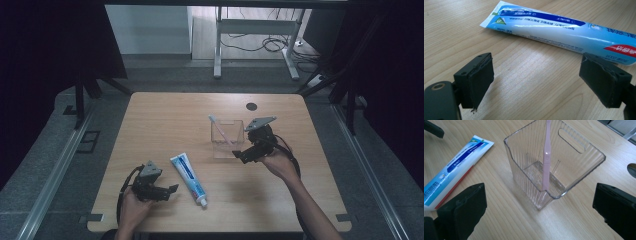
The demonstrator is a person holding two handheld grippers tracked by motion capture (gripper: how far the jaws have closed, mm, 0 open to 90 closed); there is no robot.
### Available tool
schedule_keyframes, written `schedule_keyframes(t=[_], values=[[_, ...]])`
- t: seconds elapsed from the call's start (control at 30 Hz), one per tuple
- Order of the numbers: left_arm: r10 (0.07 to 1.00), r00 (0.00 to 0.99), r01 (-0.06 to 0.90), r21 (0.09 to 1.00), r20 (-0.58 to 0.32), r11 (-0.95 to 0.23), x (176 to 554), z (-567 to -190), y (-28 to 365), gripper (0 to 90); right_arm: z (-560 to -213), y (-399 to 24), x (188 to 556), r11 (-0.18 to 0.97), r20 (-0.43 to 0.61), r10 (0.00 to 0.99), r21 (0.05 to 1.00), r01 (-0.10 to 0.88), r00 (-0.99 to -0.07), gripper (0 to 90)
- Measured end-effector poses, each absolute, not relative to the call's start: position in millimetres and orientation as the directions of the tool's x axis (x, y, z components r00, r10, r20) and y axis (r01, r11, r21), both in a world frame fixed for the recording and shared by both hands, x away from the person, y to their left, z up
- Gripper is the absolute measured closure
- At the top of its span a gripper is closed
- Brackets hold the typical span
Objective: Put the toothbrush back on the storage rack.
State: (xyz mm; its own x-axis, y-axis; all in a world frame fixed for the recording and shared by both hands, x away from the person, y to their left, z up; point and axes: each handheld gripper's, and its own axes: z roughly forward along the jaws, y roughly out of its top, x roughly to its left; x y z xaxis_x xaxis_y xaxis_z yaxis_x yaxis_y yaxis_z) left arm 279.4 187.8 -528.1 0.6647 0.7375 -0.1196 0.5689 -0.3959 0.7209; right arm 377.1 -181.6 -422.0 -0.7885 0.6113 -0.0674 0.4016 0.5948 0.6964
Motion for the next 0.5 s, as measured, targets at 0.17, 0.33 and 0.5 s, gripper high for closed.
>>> schedule_keyframes(t=[0.17, 0.33, 0.5], values=[[0.737, 0.666, 0.566, 0.722, -0.115, -0.399, 279.2, -528.1, 187.6, 12.5, -424.0, -189.3, 371.2, 0.582, -0.064, 0.621, 0.705, 0.405, -0.781, 0.0], [0.74, 0.665, 0.561, 0.725, -0.107, -0.4, 278.9, -527.6, 188.1, 12.4, -426.3, -197.8, 366.6, 0.568, -0.053, 0.634, 0.708, 0.419, -0.771, 0.0], [0.742, 0.662, 0.561, 0.728, -0.108, -0.394, 278.5, -527.4, 188.4, 12.4, -427.7, -206.1, 359.6, 0.548, -0.038, 0.646, 0.718, 0.428, -0.763, 0.0]])
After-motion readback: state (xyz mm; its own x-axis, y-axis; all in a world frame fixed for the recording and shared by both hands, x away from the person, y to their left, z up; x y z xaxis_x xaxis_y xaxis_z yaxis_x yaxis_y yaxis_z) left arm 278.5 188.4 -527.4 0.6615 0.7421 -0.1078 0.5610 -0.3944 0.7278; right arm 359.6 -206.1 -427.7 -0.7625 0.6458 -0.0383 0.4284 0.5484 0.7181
